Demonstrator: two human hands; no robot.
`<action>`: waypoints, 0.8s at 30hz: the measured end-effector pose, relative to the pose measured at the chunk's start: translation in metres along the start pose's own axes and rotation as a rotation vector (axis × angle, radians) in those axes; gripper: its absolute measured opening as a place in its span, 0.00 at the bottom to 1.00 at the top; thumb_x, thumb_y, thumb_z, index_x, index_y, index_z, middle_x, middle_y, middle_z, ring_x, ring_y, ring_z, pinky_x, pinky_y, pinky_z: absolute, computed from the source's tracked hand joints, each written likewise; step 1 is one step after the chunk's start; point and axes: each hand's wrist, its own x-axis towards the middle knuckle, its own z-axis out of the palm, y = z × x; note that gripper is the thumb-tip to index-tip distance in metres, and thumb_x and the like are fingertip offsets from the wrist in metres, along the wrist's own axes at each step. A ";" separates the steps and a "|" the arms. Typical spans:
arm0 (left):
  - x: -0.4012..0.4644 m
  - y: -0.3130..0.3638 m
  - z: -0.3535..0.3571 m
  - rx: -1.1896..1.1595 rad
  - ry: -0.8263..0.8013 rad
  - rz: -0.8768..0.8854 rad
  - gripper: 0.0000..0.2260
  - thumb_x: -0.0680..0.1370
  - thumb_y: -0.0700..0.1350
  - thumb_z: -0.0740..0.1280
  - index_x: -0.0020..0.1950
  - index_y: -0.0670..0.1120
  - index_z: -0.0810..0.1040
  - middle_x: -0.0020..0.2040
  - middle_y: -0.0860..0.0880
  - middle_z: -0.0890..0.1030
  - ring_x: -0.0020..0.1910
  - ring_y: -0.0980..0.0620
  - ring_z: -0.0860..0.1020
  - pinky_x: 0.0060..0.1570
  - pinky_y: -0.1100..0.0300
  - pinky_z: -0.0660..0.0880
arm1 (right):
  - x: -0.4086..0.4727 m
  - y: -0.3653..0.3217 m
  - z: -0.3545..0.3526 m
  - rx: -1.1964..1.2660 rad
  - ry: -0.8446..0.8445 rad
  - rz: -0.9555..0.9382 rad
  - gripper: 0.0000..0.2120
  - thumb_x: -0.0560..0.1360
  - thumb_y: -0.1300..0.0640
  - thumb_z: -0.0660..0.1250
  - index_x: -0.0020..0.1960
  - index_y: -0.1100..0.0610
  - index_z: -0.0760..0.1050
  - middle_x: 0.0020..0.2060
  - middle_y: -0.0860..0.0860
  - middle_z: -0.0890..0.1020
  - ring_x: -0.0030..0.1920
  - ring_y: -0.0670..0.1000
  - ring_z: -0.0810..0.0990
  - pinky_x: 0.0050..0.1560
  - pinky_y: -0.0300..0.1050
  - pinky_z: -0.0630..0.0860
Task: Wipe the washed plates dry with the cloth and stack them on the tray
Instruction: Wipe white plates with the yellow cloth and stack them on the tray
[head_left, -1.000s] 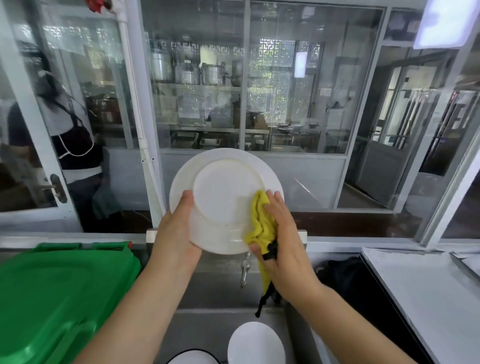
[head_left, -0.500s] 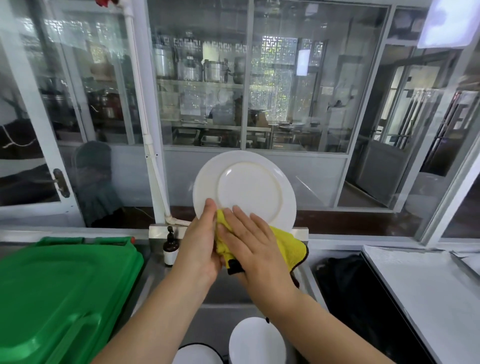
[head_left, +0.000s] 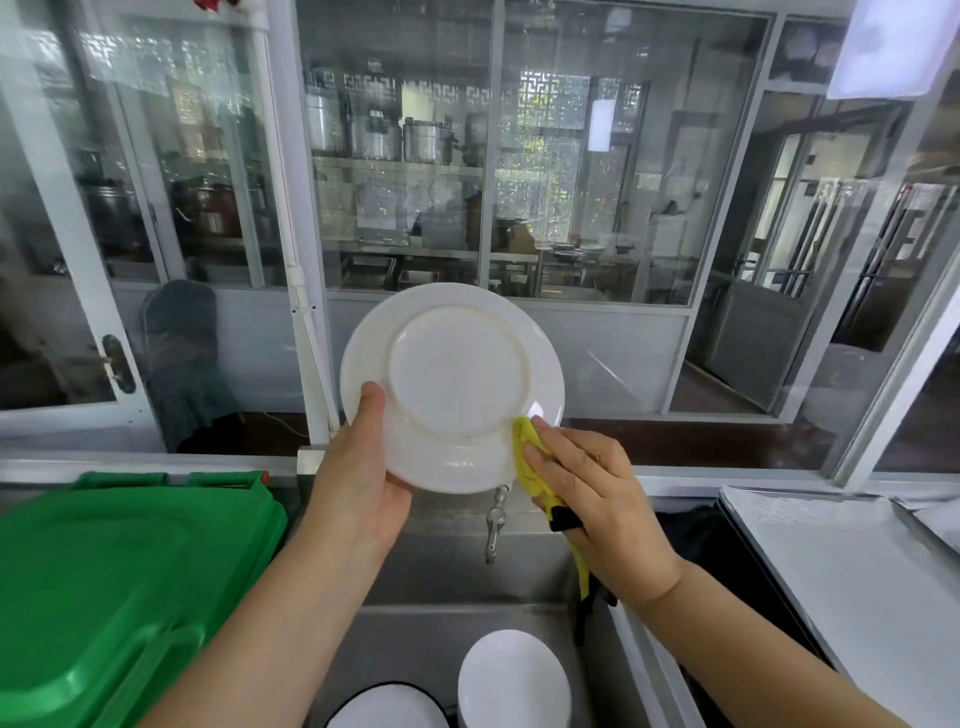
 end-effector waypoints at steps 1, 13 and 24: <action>-0.001 -0.002 0.001 -0.010 0.006 0.001 0.13 0.78 0.53 0.63 0.59 0.49 0.75 0.49 0.51 0.85 0.45 0.54 0.84 0.35 0.58 0.81 | 0.002 -0.005 0.002 0.001 0.019 0.011 0.25 0.66 0.71 0.76 0.62 0.65 0.77 0.65 0.58 0.74 0.61 0.55 0.73 0.62 0.50 0.73; -0.005 0.001 -0.008 0.054 0.075 0.026 0.15 0.79 0.54 0.62 0.63 0.48 0.74 0.56 0.49 0.82 0.53 0.51 0.81 0.57 0.48 0.76 | 0.001 -0.023 0.019 0.095 0.026 -0.062 0.18 0.74 0.67 0.69 0.63 0.63 0.75 0.66 0.56 0.74 0.60 0.54 0.74 0.59 0.52 0.74; -0.019 0.003 -0.021 0.319 -0.122 0.111 0.09 0.78 0.46 0.66 0.41 0.52 0.84 0.42 0.53 0.86 0.39 0.56 0.84 0.33 0.63 0.79 | 0.059 -0.027 0.007 -0.017 0.028 0.218 0.22 0.71 0.61 0.72 0.63 0.66 0.76 0.63 0.62 0.74 0.56 0.60 0.69 0.60 0.54 0.71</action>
